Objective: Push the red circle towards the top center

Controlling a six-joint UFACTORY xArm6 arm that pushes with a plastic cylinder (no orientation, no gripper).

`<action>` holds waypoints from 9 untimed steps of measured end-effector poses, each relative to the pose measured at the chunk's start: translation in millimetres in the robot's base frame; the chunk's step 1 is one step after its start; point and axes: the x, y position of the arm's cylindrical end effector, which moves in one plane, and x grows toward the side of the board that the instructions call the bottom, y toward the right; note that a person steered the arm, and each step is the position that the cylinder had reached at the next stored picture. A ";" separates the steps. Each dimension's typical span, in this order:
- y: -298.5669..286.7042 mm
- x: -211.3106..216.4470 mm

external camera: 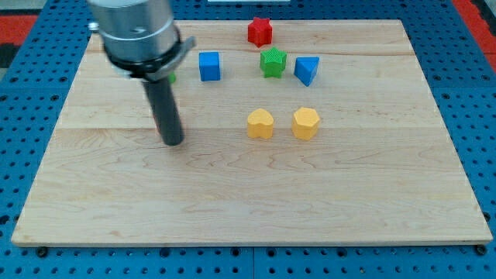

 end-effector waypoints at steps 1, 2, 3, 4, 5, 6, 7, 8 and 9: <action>13.3 -0.7; -21.3 -10.0; -34.1 -43.8; -44.9 -62.3; -57.0 -78.3; -46.8 -86.3; -42.1 -88.7; -50.5 -108.2; -69.6 -116.5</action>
